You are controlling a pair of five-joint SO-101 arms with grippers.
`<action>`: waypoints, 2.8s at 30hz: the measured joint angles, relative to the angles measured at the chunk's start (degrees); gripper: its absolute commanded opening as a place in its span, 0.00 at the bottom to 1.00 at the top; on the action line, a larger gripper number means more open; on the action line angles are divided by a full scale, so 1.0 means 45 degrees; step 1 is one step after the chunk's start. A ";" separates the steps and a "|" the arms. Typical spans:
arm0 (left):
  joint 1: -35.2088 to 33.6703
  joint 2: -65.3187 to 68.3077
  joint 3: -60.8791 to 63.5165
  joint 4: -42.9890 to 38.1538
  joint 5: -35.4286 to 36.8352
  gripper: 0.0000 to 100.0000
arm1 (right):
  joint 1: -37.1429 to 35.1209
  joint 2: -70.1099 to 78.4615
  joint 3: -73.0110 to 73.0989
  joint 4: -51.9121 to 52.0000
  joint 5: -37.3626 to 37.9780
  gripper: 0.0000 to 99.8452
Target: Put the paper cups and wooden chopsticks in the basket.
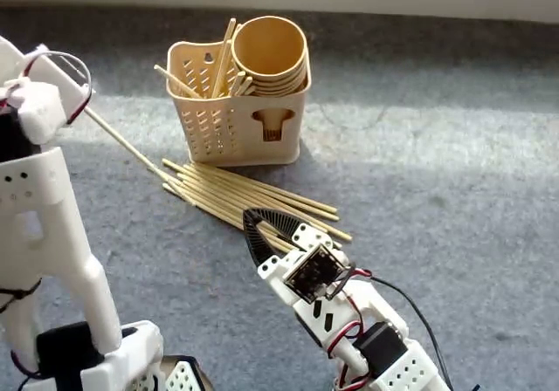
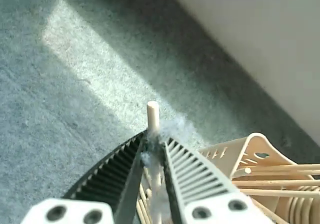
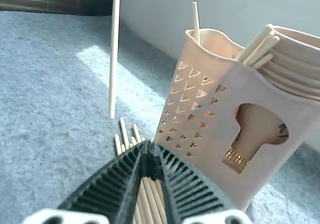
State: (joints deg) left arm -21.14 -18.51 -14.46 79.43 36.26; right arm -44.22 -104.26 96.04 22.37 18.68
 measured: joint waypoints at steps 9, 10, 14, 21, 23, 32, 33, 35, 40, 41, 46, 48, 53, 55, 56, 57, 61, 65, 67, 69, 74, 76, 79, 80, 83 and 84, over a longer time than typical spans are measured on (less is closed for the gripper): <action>0.0000 -0.0625 -0.1700 -0.1133 0.0000 0.00 | 0.0000 0.0000 0.0000 0.0020 0.0000 0.01; 0.0000 -0.0625 -0.1719 -0.1504 0.0000 0.00 | 0.0000 0.0000 0.0000 0.0020 0.0000 0.01; 0.0000 -0.0625 -0.1719 -0.2774 0.0000 0.00 | 0.0000 0.0000 0.0000 0.0020 0.0000 0.01; 0.0567 -0.0625 -0.1719 -0.4454 0.0000 0.00 | 0.0000 0.0000 0.0000 0.0020 0.0000 0.01; 0.0899 -0.0625 -0.1719 -0.4884 0.0000 0.00 | 0.0000 0.0000 0.0000 0.0020 0.0000 0.01; 0.2442 -0.0625 -0.0488 -0.7385 -0.1211 0.00 | 0.0000 0.0000 0.0000 0.0020 0.0000 0.01; 0.2637 -0.0625 -0.0156 -0.7697 -0.1543 0.00 | 0.0000 0.0000 0.0000 0.0020 0.0000 0.01; 0.3009 -0.0625 0.0586 -0.8322 -0.2266 0.00 | 0.0000 0.0000 0.0000 0.0020 0.0000 0.01; 0.3790 -0.0625 0.1973 -0.9026 -0.3731 0.00 | 0.0000 0.0000 0.0000 0.0020 0.0000 0.01; 0.3946 -0.0625 0.2188 -0.9065 -0.3985 0.00 | 0.0000 0.0000 0.0000 0.0020 0.0000 0.01; 0.4650 -0.0625 0.3263 -0.9065 -0.4884 0.00 | 0.0000 0.0000 0.0000 0.0020 0.0000 0.01; 0.4864 -0.0625 0.3712 -0.9065 -0.5255 0.00 | 0.0000 0.0000 0.0000 0.0020 0.0000 0.01; 0.4943 -0.0625 0.4845 -0.9280 -0.5470 0.00 | 0.0000 0.0000 0.0000 0.0020 0.0000 0.01; 0.4943 -0.0625 0.5451 -0.9690 -0.5529 0.00 | 0.0000 0.0000 0.0000 0.0020 0.0000 0.01; 0.4943 -0.0625 0.5822 -0.9944 -0.5529 0.00 | 0.0000 0.0000 0.0000 0.0020 0.0000 0.01; 0.4943 -0.0606 0.6134 -1.0256 -0.5529 0.00 | 0.0000 0.0000 0.0000 0.0020 0.0000 0.01; 0.4943 -0.0606 0.7267 -1.1292 -0.5529 0.05 | 0.0000 0.0000 0.0000 0.0020 0.0000 0.01; 0.4943 -0.0606 0.7424 -1.1487 -0.5529 0.09 | 0.0000 0.0000 0.0000 0.0020 0.0000 0.01; 0.4943 -0.0606 0.7463 -1.1526 -0.5529 0.09 | 0.0000 0.0000 0.0000 0.0020 0.0000 0.01; 0.4943 -0.0606 0.7463 -1.1526 -0.5529 0.09 | 0.0000 0.0000 0.0000 0.0020 0.0000 0.01; 0.4943 -0.0606 0.7463 -1.1526 -0.5529 0.09 | 0.0000 0.0000 0.0000 0.0020 0.0000 0.01; 0.4943 -0.0684 0.7463 -1.1526 -0.5529 0.09 | 0.0000 0.0000 0.0000 0.0020 0.0000 0.01; 0.4943 -0.1231 0.7463 -1.1526 -0.5529 0.09 | 0.0000 0.0000 0.0000 0.0020 0.0000 0.01; 0.4943 -0.1524 0.7463 -1.1507 -0.5529 0.09 | 0.0000 0.0000 0.0000 0.0020 0.0000 0.01; 0.4943 -0.2462 0.7463 -1.0979 -0.5529 0.09 | 0.0000 0.0000 0.0000 0.0020 0.0000 0.01; 0.4943 -0.2813 0.7463 -1.0745 -0.5529 0.09 | 0.0000 0.0000 0.0000 0.0020 0.0000 0.01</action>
State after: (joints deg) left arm 1.10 -31.16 19.12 31.08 11.38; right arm -44.22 -104.26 96.04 22.46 18.68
